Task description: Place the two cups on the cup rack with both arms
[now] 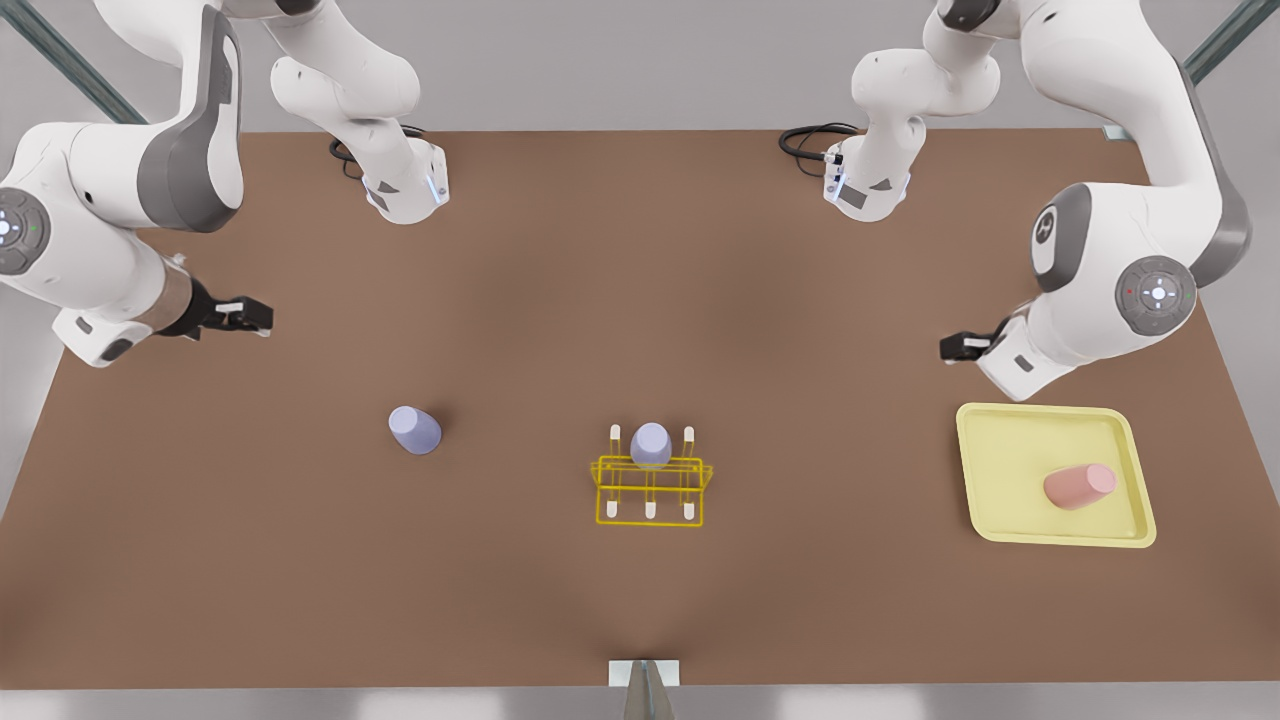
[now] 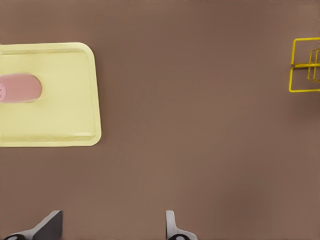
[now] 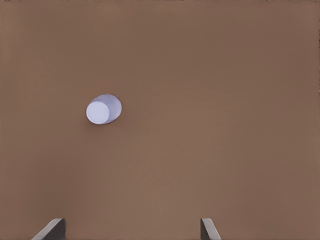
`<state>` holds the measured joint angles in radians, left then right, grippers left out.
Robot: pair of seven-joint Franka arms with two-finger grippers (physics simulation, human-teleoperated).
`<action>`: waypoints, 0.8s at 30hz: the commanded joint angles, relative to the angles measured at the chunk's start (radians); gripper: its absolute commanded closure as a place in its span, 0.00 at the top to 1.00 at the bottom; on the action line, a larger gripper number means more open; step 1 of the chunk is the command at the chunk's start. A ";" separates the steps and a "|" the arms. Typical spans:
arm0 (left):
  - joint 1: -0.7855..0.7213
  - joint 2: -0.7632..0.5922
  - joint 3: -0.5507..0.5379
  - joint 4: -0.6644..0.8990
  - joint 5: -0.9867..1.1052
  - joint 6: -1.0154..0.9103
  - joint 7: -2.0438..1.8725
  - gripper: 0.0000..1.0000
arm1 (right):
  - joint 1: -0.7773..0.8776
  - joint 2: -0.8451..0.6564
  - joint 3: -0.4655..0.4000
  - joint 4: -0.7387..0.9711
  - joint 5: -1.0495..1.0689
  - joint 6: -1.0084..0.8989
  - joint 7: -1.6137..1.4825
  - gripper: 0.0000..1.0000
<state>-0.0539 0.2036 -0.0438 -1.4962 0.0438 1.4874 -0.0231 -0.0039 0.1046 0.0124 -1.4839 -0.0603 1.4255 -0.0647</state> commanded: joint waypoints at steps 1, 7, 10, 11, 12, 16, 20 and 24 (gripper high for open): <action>-0.001 0.002 0.002 0.001 -0.005 0.030 0.037 1.00 | -0.002 0.000 0.000 0.001 0.010 0.059 -0.021 1.00; 0.238 0.252 0.093 0.169 -0.053 0.211 0.420 1.00 | 0.140 0.351 0.009 0.123 -0.003 0.234 0.147 1.00; 0.364 0.356 0.085 0.172 -0.055 0.364 0.525 1.00 | 0.154 0.398 0.008 0.085 0.002 0.344 0.171 1.00; 0.402 0.387 0.085 0.172 -0.058 0.398 0.561 1.00 | 0.153 0.395 0.009 0.036 0.002 0.429 0.172 1.00; 0.417 0.410 0.087 0.171 -0.091 0.418 0.600 1.00 | 0.150 0.385 0.008 0.001 0.000 0.481 0.174 1.00; 0.440 0.453 0.088 0.086 -0.088 0.652 0.601 1.00 | 0.140 0.313 0.008 -0.216 0.010 0.659 0.189 1.00; 0.442 0.508 0.088 0.073 -0.097 0.723 0.600 1.00 | 0.159 0.310 0.009 -0.300 0.016 0.685 0.243 1.00; 0.437 0.536 0.088 0.073 -0.099 0.752 0.598 1.00 | 0.167 0.314 0.011 -0.355 0.026 0.740 0.304 1.00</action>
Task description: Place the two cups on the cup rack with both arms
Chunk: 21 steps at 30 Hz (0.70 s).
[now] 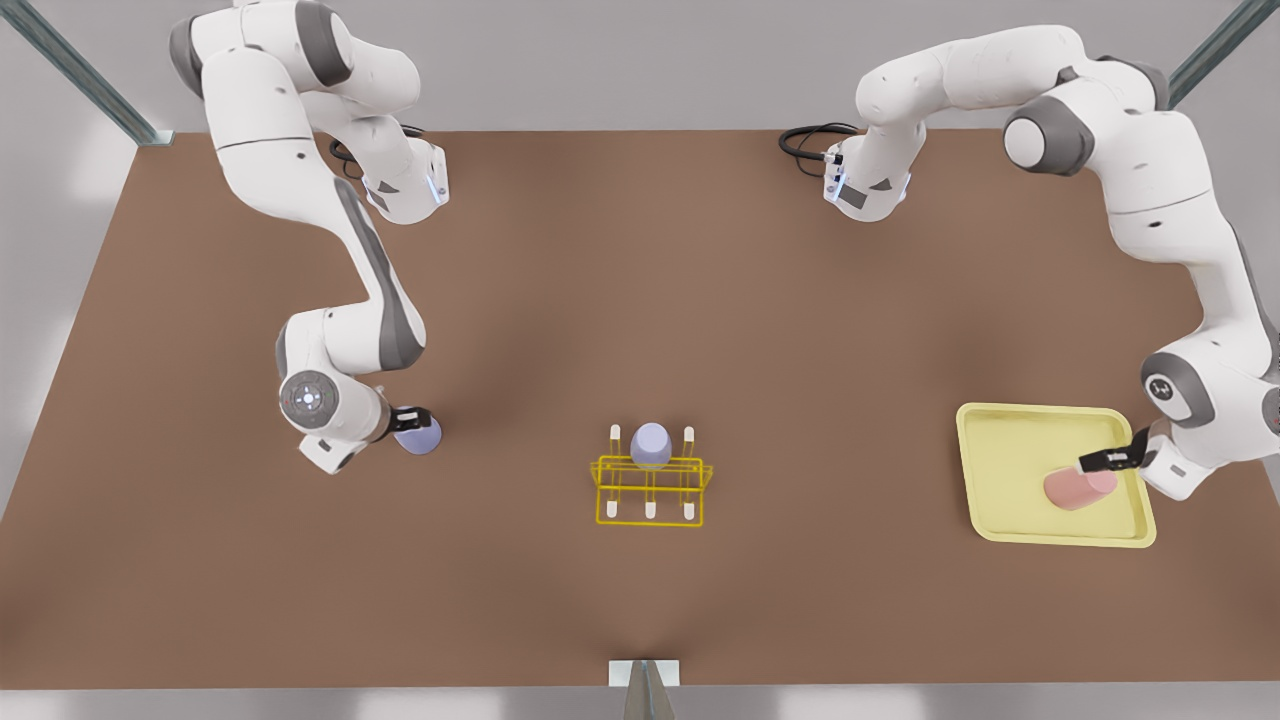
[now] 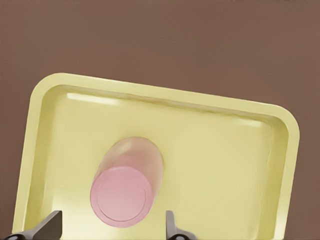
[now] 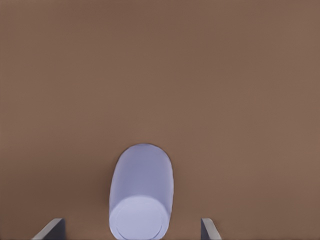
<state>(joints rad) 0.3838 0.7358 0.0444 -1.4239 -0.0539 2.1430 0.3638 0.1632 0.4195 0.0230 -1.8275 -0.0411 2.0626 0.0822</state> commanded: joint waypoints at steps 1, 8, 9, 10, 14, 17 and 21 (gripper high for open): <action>0.000 0.010 -0.001 0.000 -0.009 0.121 0.211 1.00 | -0.001 -0.002 0.000 -0.035 0.009 0.149 0.156 1.00; -0.005 0.063 -0.001 0.002 -0.015 0.126 0.210 1.00 | 0.003 -0.024 0.000 -0.193 0.009 0.329 0.156 1.00; -0.006 0.073 -0.001 0.005 -0.014 0.126 0.210 1.00 | -0.001 -0.031 0.000 -0.210 0.009 0.330 0.156 1.00; -0.006 0.077 -0.001 0.005 -0.014 0.126 0.210 1.00 | -0.001 -0.033 0.000 -0.220 0.009 0.330 0.156 1.00; -0.010 0.085 -0.001 0.005 -0.015 0.126 0.210 1.00 | 0.003 -0.012 0.000 -0.228 0.007 0.338 0.156 1.00; -0.008 0.105 0.000 0.003 -0.017 0.153 0.210 1.00 | 0.001 0.013 0.000 -0.222 0.007 0.350 0.151 1.00; -0.003 0.114 -0.001 0.002 -0.017 0.160 0.210 1.00 | -0.008 0.019 0.000 -0.223 0.007 0.353 0.140 1.00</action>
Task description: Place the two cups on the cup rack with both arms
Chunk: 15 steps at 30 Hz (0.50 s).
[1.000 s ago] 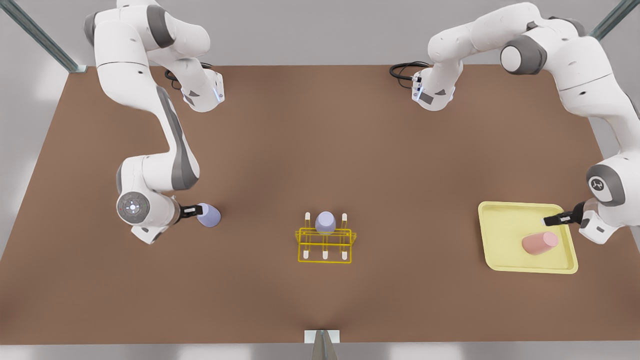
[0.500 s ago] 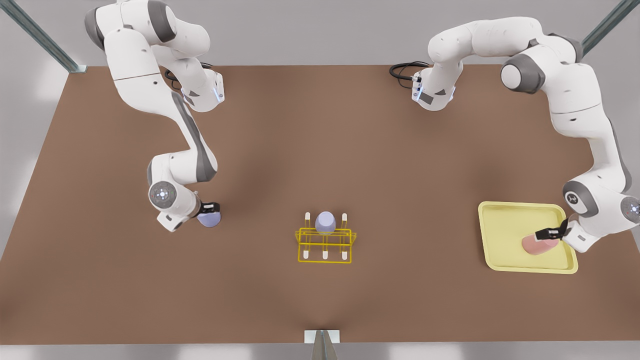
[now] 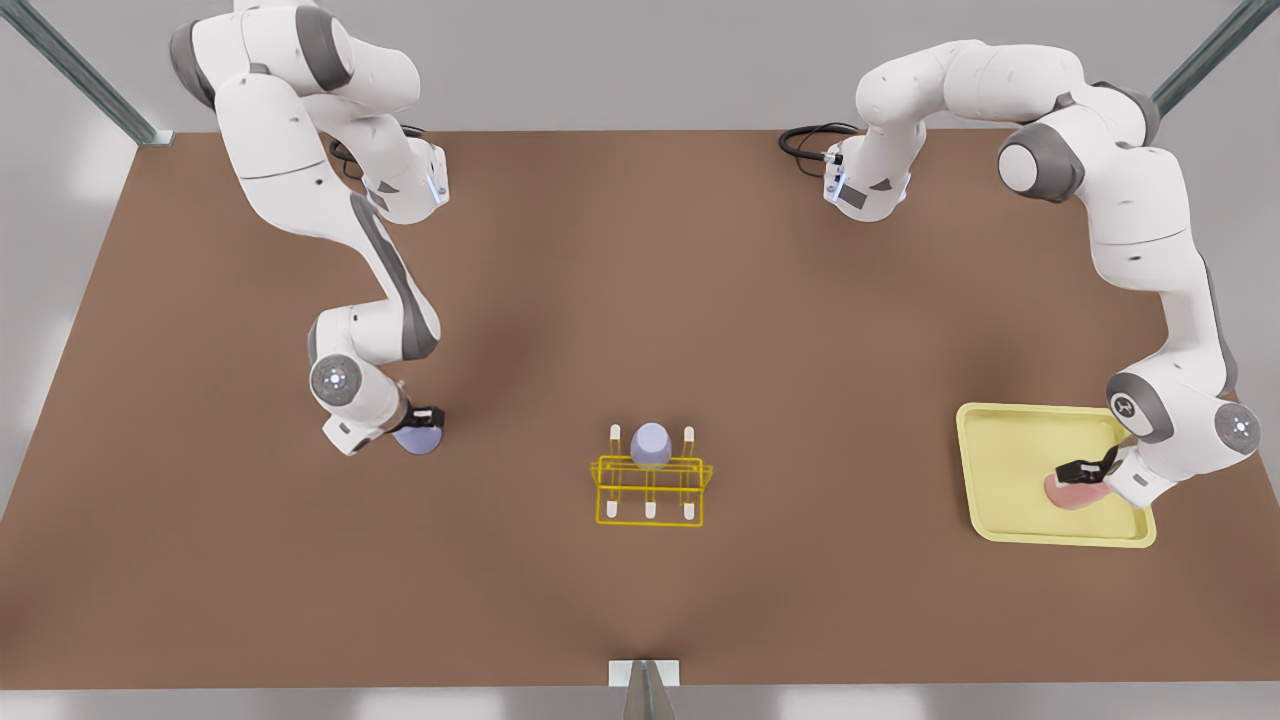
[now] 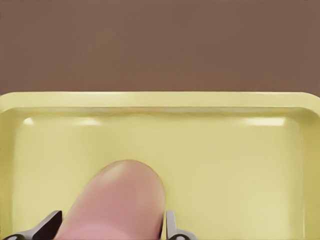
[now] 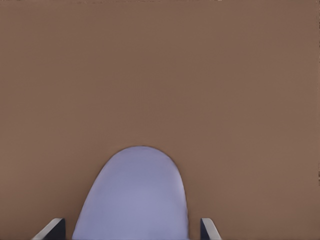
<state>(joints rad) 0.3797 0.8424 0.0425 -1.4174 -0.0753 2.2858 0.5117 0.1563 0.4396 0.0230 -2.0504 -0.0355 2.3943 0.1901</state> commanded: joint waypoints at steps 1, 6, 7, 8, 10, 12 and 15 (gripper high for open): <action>0.005 0.007 0.000 -0.005 0.005 0.017 0.062 1.00 | 0.000 0.010 0.000 0.001 0.002 0.022 0.032 1.00; 0.002 -0.011 0.000 -0.008 -0.017 0.004 0.060 0.88 | 0.006 0.022 0.000 0.001 0.002 0.022 0.031 1.00; -0.002 -0.040 0.002 -0.038 -0.017 0.004 0.059 0.88 | 0.006 0.022 0.000 -0.002 0.002 0.022 0.031 1.00; -0.002 -0.042 0.002 -0.041 -0.017 0.004 0.054 0.88 | 0.003 0.016 0.000 -0.007 0.002 0.028 0.029 1.00; -0.004 -0.046 0.002 -0.041 -0.017 0.004 0.053 0.87 | 0.003 0.010 0.000 -0.022 0.000 0.049 0.026 1.00; -0.005 -0.046 0.002 -0.041 -0.015 0.004 0.054 0.87 | 0.003 0.008 0.000 -0.031 0.000 0.054 0.026 1.00; -0.012 -0.045 0.002 -0.040 -0.015 0.009 0.051 0.87 | 0.003 0.010 0.000 -0.034 0.000 0.055 0.026 1.00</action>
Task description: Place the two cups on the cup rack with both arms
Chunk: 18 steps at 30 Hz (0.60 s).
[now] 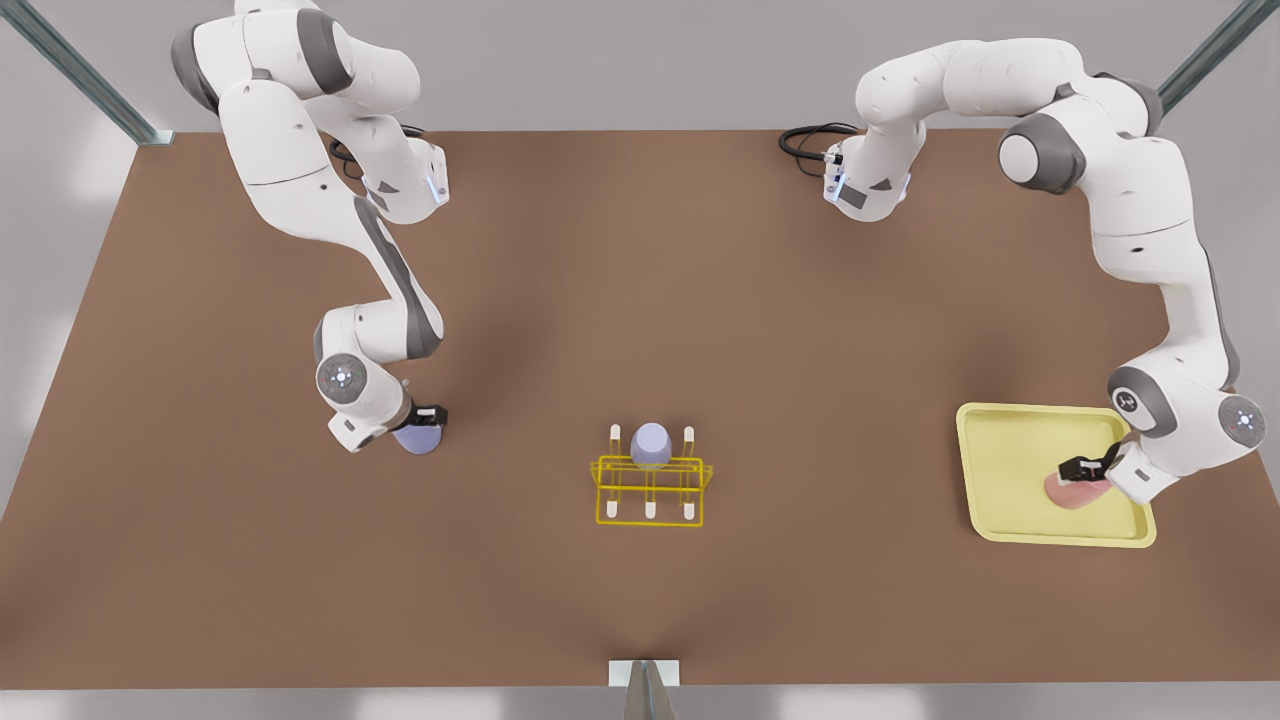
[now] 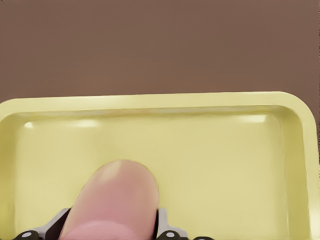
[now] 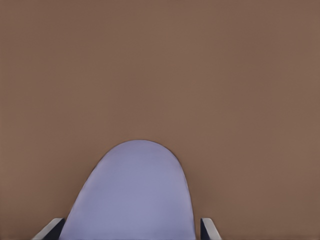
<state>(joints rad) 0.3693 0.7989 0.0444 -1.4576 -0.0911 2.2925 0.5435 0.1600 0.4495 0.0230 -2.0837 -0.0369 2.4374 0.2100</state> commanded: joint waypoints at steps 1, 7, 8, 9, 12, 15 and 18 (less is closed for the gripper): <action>-0.001 0.000 0.000 0.002 0.001 0.002 0.019 0.87 | 0.000 0.000 0.000 0.001 0.002 0.012 0.006 1.00; -0.016 0.008 0.006 0.003 0.001 0.007 0.012 0.87 | -0.004 0.003 0.000 0.007 0.002 0.011 0.005 0.87; -0.017 0.008 0.006 0.003 0.001 0.007 0.001 0.87 | -0.004 0.006 0.000 0.011 0.000 0.012 0.005 0.87; -0.017 0.013 0.006 0.003 0.001 0.007 -0.001 0.87 | -0.005 0.008 0.000 0.013 0.000 0.012 -0.001 0.87; -0.017 0.016 0.008 0.005 0.001 0.007 -0.001 0.87 | -0.008 0.008 0.000 0.016 0.002 0.012 -0.004 0.87; -0.017 0.016 0.008 0.005 0.001 0.007 -0.002 0.87 | -0.010 0.008 0.000 0.022 0.003 0.012 -0.003 0.87; -0.018 0.016 0.008 0.005 -0.003 0.007 -0.004 0.86 | -0.010 0.006 0.000 0.024 0.002 0.012 -0.004 0.83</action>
<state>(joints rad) 0.3517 0.8157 0.0511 -1.4540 -0.0916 2.2998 0.5460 0.1503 0.4568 0.0230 -2.0593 -0.0340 2.4503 0.2096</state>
